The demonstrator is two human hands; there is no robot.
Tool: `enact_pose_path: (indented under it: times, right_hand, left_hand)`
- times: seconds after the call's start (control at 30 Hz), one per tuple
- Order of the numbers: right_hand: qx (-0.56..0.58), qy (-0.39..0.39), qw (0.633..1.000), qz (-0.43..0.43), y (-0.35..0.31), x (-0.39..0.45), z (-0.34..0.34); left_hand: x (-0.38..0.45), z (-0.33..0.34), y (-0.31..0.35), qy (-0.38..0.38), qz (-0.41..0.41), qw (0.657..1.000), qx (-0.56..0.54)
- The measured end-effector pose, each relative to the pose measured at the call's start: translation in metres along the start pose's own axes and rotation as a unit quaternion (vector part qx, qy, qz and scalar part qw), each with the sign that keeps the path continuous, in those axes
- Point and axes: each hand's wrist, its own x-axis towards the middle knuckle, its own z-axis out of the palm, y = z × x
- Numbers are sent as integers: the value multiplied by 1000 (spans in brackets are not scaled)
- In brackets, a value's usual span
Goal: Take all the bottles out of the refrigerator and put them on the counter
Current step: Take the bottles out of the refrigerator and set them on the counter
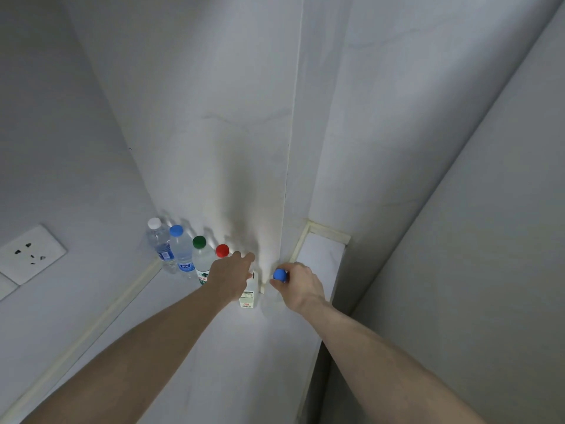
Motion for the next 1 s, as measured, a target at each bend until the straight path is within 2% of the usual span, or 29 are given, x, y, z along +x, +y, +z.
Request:
enact_pose_path:
  times: [0.17,0.7,1.0]
  right_hand:
    - [6,11,1000,-5,-4,8,9]
    - [30,16,999,2,-14,11,25]
    - [24,-6,1000,8,-17,-26,3]
  left_hand:
    - [4,-1,-2,12,4,1000,12]
    - [-1,6,-11,44,4,997,-68]
    - [-27,-10,-12,73,-10,992,-107]
